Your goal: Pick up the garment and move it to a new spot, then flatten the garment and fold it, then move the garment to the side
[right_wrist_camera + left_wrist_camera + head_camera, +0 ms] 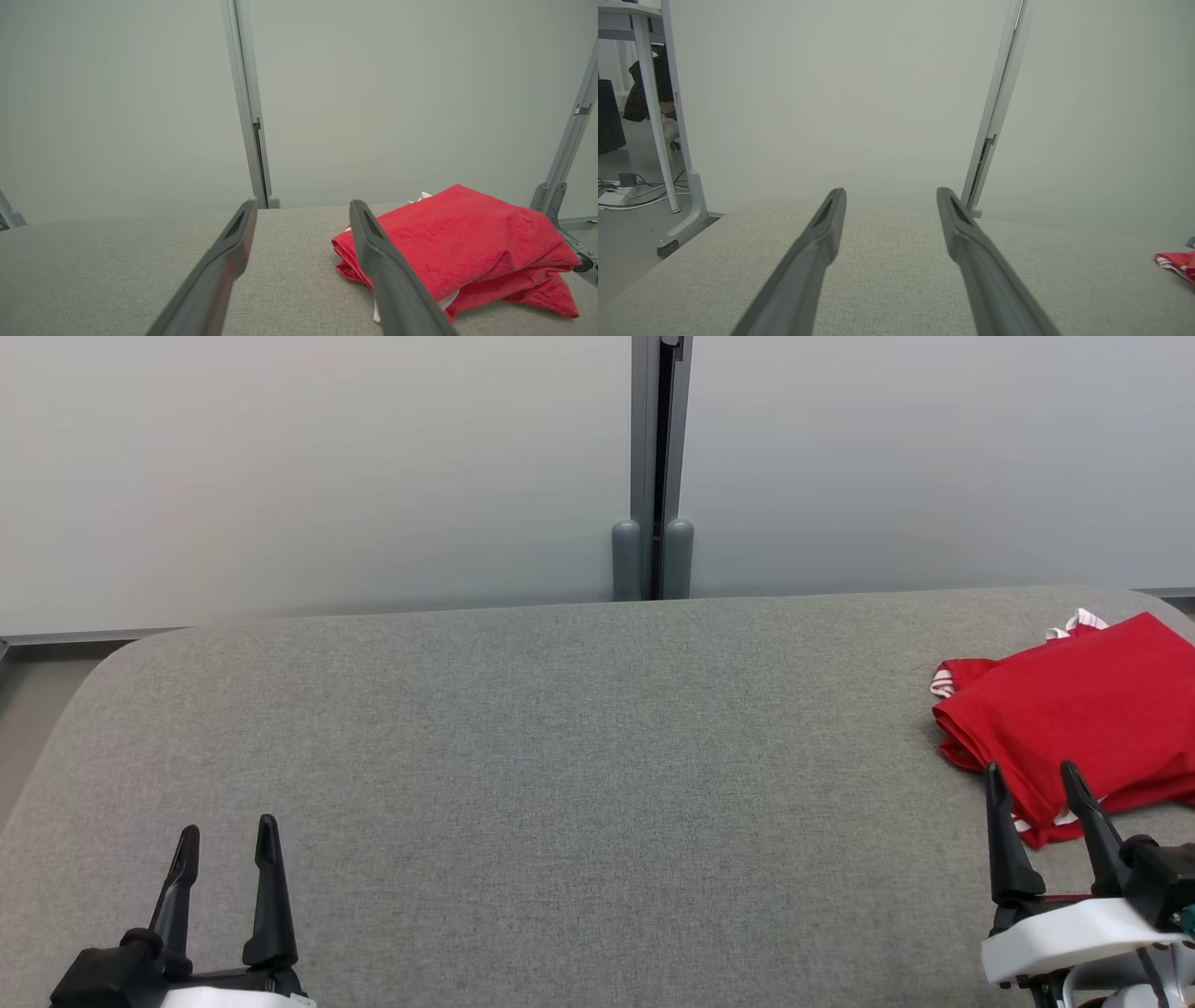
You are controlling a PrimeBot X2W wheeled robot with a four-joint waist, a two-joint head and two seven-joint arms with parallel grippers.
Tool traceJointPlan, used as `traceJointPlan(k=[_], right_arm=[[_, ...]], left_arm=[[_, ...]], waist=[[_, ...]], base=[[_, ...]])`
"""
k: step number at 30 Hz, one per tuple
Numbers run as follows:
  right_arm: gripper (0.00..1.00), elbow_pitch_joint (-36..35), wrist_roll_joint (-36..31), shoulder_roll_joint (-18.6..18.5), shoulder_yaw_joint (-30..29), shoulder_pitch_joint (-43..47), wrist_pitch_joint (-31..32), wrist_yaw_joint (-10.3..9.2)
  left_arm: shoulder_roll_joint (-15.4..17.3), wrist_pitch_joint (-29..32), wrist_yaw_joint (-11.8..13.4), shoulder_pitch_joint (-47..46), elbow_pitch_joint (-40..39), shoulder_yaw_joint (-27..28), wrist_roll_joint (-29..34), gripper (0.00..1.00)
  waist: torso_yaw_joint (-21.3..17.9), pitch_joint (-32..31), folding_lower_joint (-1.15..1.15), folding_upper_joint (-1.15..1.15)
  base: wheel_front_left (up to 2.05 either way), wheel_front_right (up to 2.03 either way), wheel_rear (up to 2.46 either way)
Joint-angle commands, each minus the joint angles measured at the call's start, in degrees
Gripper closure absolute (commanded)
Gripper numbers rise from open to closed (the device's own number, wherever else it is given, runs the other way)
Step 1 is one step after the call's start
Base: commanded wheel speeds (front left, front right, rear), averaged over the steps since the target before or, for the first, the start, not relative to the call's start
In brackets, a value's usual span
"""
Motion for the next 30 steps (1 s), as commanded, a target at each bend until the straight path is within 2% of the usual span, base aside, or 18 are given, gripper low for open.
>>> traceJointPlan(k=[1,7,30], right_arm=[[0.0,-1.3,-0.5,0.1,-0.4,0.9,-0.3,-0.01],[0.0,-3.2,-0.5,0.9,0.4,1.8,-0.3,-0.01],[0.0,-1.7,1.6,0.3,4.8,-0.2,-0.3,-0.01]], left_arm=[[0.1,0.0,-0.1,0.6,-0.4,0.1,0.2,0.0],[0.0,0.0,0.3,1.0,0.2,-0.9,1.2,0.0],[-0.1,0.0,-0.7,-1.1,1.7,-3.2,2.3,0.0]], waist=[[0.0,-0.1,0.0,0.0],[0.1,0.0,0.0,0.0],[-0.4,0.5,0.0,0.0]], base=[[0.0,0.0,0.0],[0.0,0.0,0.0],[0.0,0.0,0.0]])
